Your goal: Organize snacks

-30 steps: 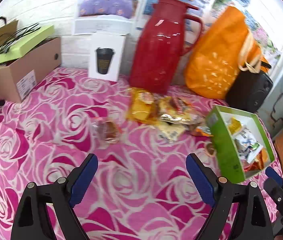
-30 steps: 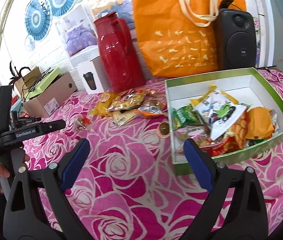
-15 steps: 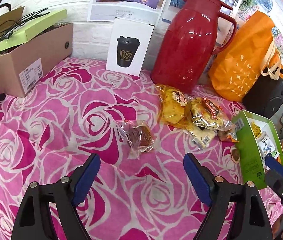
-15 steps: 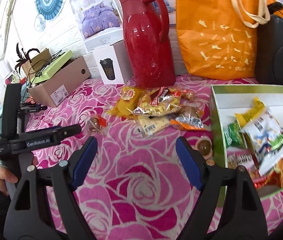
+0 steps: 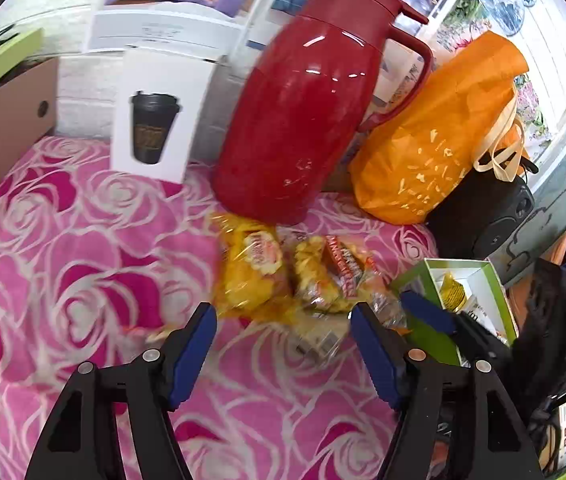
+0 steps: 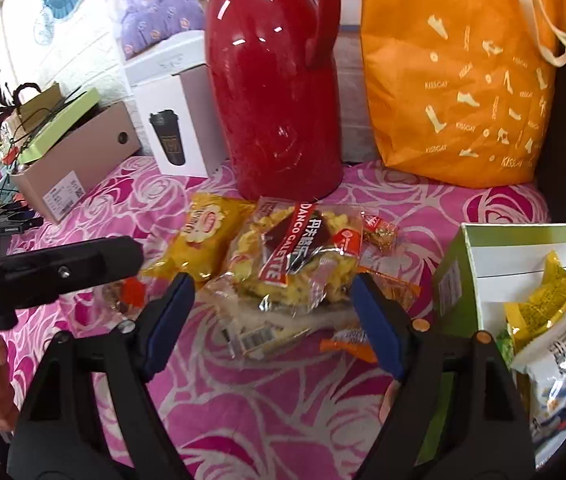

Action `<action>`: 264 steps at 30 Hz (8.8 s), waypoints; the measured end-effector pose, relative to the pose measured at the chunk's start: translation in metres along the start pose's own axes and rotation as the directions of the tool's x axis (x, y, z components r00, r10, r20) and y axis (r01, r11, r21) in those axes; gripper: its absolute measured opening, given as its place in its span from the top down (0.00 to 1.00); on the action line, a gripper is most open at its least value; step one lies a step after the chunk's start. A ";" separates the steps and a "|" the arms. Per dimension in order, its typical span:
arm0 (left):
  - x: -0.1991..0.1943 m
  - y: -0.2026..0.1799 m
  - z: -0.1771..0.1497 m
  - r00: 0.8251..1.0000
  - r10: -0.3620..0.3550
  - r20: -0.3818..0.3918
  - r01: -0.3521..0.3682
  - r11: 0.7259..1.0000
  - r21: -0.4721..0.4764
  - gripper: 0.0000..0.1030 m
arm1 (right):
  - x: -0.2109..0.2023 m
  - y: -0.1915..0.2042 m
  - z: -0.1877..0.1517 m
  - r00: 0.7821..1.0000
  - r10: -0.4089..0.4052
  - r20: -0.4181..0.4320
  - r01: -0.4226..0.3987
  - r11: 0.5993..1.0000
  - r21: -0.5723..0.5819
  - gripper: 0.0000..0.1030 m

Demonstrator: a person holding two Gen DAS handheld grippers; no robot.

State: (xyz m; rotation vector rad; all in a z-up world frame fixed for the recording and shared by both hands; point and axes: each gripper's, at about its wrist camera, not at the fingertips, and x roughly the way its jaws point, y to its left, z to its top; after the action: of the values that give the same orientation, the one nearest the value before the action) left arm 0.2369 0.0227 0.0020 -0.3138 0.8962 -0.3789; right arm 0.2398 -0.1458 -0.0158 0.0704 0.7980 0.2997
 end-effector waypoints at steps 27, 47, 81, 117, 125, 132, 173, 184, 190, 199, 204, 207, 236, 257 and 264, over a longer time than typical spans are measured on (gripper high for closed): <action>0.037 -0.021 -0.035 0.981 -0.099 -0.165 0.107 0.993 0.042 0.83 | -0.021 0.017 -0.060 0.983 0.143 -0.116 -0.141 0.990 0.024 0.60; 0.000 -0.033 -0.104 0.952 -0.118 -0.282 0.132 0.991 0.030 0.55 | -0.103 -0.010 -0.131 0.988 0.122 -0.089 -0.105 0.978 0.183 0.42; 0.016 -0.248 -0.052 0.941 -0.261 -0.216 0.322 0.890 0.323 0.68 | -0.226 -0.140 -0.105 0.962 -0.126 0.241 0.025 0.924 0.382 0.67; 0.044 -0.274 -0.044 0.977 -0.142 -0.157 0.190 0.918 0.349 0.15 | -0.233 -0.177 -0.103 0.905 -0.326 0.273 0.203 0.896 0.395 0.08; -0.008 -0.245 -0.059 0.984 -0.139 -0.116 0.169 0.933 0.317 0.15 | -0.241 -0.125 -0.103 0.928 -0.242 0.283 0.147 0.937 0.318 0.07; -0.042 -0.183 -0.076 0.997 -0.055 -0.050 0.066 0.962 0.265 0.15 | -0.219 -0.080 -0.115 0.967 -0.122 0.222 0.066 0.967 0.247 0.07; 0.002 0.071 -0.028 0.980 0.183 -0.083 -0.188 0.981 -0.056 0.25 | 0.042 0.021 -0.027 0.975 -0.181 -0.127 0.213 0.921 0.327 0.31; 0.024 0.071 -0.029 0.981 0.148 -0.123 -0.157 0.986 -0.064 0.52 | 0.000 -0.010 -0.066 0.989 0.048 -0.137 -0.004 0.951 0.308 0.97; 0.013 0.060 -0.042 0.984 0.123 -0.128 -0.129 0.991 -0.037 0.56 | -0.012 0.004 -0.068 0.990 0.027 -0.139 0.016 0.954 0.298 0.66; -0.021 0.068 -0.055 0.986 0.139 -0.095 -0.148 0.984 -0.097 0.57 | 0.040 0.016 -0.026 0.976 -0.152 -0.154 0.205 0.879 0.431 0.13; -0.023 0.074 -0.055 0.986 0.123 -0.112 -0.136 0.984 -0.114 0.58 | 0.050 0.030 -0.027 0.971 -0.201 -0.126 0.224 0.951 0.211 0.30; -0.020 0.072 -0.055 0.987 0.099 -0.122 -0.112 0.989 -0.096 0.58 | 0.037 0.025 -0.040 0.987 -0.089 -0.137 0.099 0.993 0.071 0.31; -0.003 0.045 -0.063 0.959 0.243 -0.142 -0.247 0.969 -0.010 0.54 | -0.046 0.035 -0.119 0.988 0.046 -0.150 -0.047 0.999 -0.005 0.34; -0.064 -0.041 -0.063 0.991 0.124 -0.038 -0.120 0.988 0.101 0.54 | -0.103 0.023 -0.116 0.991 0.122 -0.053 -0.119 0.991 0.054 0.33; -0.063 -0.075 -0.063 0.997 0.077 -0.031 -0.072 0.985 0.155 0.54 | -0.148 -0.010 -0.103 0.996 0.068 0.061 -0.074 0.992 0.099 0.33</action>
State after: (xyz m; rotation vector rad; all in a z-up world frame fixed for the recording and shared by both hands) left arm 0.1367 -0.0221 0.0401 -0.1310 0.9062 -0.3833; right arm 0.0712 -0.2035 0.0128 0.2019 0.7541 0.3233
